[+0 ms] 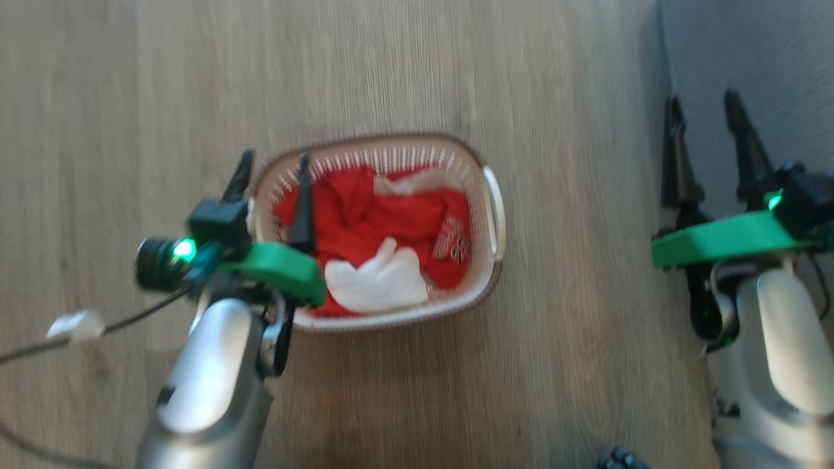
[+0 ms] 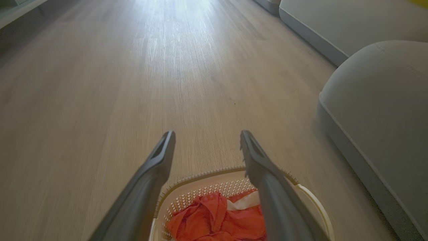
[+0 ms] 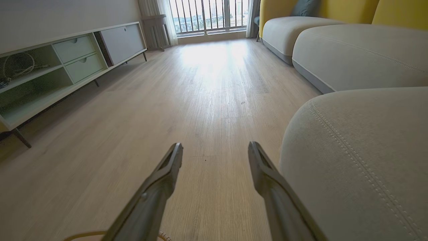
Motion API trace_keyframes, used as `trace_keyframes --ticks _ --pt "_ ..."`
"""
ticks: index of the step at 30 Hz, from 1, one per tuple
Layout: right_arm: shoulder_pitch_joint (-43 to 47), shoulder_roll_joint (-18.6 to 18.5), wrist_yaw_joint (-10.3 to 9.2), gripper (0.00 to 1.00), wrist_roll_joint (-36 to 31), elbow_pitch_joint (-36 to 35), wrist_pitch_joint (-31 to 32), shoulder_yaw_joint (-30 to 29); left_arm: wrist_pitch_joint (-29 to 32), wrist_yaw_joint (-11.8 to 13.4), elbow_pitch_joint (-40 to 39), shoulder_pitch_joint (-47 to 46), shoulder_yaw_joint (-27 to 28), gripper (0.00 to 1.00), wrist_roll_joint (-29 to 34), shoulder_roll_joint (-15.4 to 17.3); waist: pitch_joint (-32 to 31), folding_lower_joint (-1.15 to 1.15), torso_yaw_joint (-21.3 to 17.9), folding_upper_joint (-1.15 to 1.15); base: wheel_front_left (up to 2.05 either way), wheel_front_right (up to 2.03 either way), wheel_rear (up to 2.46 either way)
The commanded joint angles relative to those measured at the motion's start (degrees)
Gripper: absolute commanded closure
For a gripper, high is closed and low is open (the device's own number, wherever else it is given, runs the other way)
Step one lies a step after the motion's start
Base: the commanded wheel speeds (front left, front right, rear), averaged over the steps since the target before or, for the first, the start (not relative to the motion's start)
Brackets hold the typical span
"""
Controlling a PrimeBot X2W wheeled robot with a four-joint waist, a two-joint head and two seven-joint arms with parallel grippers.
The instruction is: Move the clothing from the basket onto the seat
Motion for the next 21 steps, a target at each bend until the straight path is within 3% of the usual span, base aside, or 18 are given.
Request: trace_keyframes --ticks 1,9,21 --pt "-1.3 0.1 -0.01 0.0 0.7 -2.0 -0.5 1.0 -0.7 -0.4 0.6 -2.8 -0.5 0.0 1.1 0.7 9.6 -0.02 -0.9 0.0 0.0 0.0 0.0" --pt "-5.2 0.2 -0.01 0.0 2.8 -3.4 -0.5 2.9 0.2 2.1 22.7 -17.7 -9.5 0.0 1.9 0.7 17.4 -0.02 -3.1 0.0 0.0 0.0 0.0" --pt "-6.3 0.2 -0.01 0.0 5.3 -6.0 -0.5 4.8 5.8 4.0 41.9 -32.8 -17.0 0.0 -0.7 0.7 22.9 -0.02 -7.0 0.0 0.0 0.0 0.0"
